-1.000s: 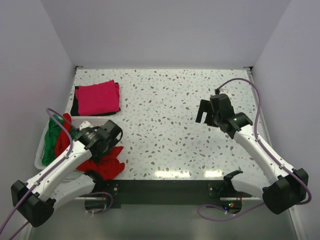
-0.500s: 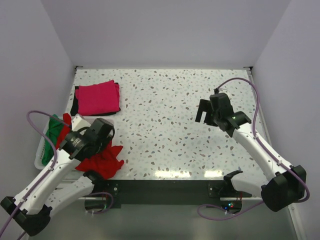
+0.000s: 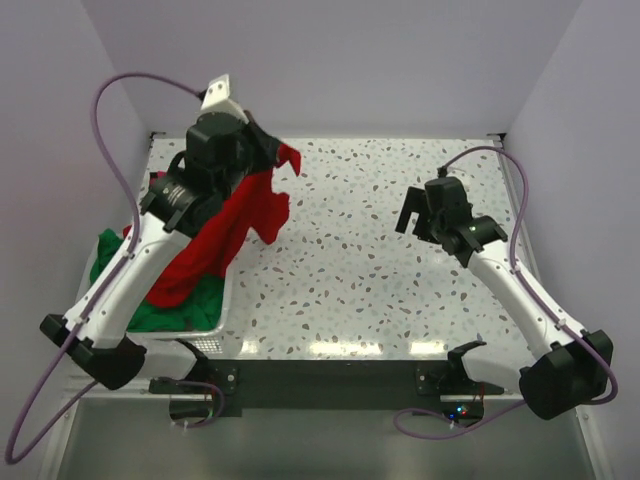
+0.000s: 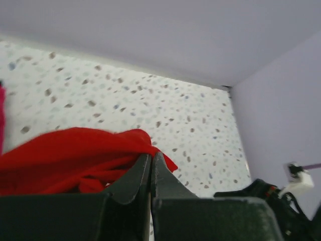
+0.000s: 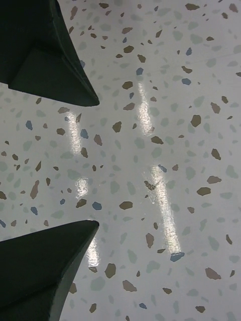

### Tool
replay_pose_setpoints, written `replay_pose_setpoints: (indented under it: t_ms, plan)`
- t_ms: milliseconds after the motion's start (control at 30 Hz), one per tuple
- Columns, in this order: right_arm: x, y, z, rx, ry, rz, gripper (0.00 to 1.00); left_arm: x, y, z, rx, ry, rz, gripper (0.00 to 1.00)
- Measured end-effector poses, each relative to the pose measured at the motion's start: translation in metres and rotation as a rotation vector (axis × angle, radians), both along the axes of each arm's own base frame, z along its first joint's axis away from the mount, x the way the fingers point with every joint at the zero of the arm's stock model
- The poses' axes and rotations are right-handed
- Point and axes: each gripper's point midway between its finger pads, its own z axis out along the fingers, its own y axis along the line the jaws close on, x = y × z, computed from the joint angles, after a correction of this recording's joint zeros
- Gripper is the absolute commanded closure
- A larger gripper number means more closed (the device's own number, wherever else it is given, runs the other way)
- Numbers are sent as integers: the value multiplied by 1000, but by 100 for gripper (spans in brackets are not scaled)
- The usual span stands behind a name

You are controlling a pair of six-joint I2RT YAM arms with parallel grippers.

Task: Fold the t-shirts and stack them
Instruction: Move the tshirt to the center of the board, then flatten the tshirt out

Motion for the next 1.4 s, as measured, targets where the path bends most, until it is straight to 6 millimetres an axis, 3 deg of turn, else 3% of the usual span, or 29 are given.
replay_pose_setpoints:
  t_ms: [167, 333, 433, 500, 567, 633, 700, 800, 833, 900, 933, 1000, 1033, 1100, 1167, 1233, 1400]
  plan:
    - [12, -1, 21, 12, -50, -37, 1, 24, -77, 102, -63, -249, -335, 100]
    - [15, -4, 32, 25, -75, -73, 1, 8, -122, 198, -176, -528, -597, 100]
    - [14, -7, 33, 23, -76, -97, 1, -10, -130, 228, -227, -645, -696, 100]
    - [11, -10, 34, 21, -74, -110, 1, -20, -132, 228, -248, -682, -744, 100]
    - [6, -14, 38, 19, -81, -126, 1, -21, -130, 213, -252, -663, -761, 100]
    - [0, -18, 44, 26, -95, -143, 1, -12, -122, 180, -239, -615, -733, 77]
    - [-7, -22, 48, 30, -105, -159, 1, 9, -107, 132, -210, -508, -667, 49]
    - [-19, -28, 49, 38, -107, -177, 1, 61, -73, 35, -153, -266, -483, 40]
    - [-22, -29, 48, 38, -102, -181, 1, 79, -62, -9, -120, -157, -426, 38]
    - [-27, -31, 43, 32, -82, -185, 1, 99, -47, -81, -63, 20, -358, 36]
    - [-28, -31, 41, 28, -74, -186, 1, 102, -43, -121, -38, 121, -341, 36]
    - [-30, -32, 36, 20, -54, -185, 1, 88, -38, -197, -2, 309, -340, 36]
    - [-30, -31, 33, 16, -41, -182, 1, 72, -36, -231, 7, 394, -353, 35]
    - [-29, -28, 27, 11, -14, -169, 2, 37, -33, -280, 18, 530, -378, 35]
    - [-27, -22, 17, 12, 24, -140, 3, 6, -34, -311, 18, 630, -410, 35]
    - [-24, -14, 5, 14, 74, -109, 3, -13, -38, -324, 12, 677, -443, 35]
    - [-22, -4, -33, 10, 194, -80, 3, -26, -63, -315, -9, 652, -534, 34]
